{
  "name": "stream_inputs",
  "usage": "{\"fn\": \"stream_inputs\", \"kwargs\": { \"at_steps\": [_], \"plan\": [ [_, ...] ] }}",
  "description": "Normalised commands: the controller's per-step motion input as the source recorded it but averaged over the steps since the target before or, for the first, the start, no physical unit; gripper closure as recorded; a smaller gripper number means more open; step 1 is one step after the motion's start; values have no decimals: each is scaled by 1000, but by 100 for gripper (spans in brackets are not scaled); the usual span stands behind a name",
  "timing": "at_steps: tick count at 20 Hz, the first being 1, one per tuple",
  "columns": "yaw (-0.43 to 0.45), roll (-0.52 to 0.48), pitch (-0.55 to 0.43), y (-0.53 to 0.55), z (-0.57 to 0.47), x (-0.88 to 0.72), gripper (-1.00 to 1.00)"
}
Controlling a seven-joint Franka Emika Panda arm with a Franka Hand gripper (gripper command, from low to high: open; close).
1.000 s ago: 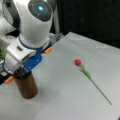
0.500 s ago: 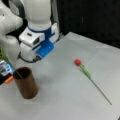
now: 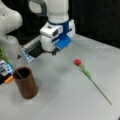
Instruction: Flower insertion into a vase
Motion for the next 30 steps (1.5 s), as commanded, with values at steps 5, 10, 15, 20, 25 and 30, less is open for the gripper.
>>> {"fn": "stream_inputs", "kwargs": {
  "at_steps": [5, 10, 15, 20, 25, 30],
  "plan": [
    [-92, 34, 77, 237, 44, 673, -100],
    [-37, -53, 141, 246, 87, 518, -100],
    [-8, -108, 161, 180, 10, 317, -100],
    [39, -155, 178, 175, -85, 352, -100],
    [85, -153, 174, 154, -64, 419, -100],
    [76, -127, 141, 97, -82, 448, -100]
  ]
}}
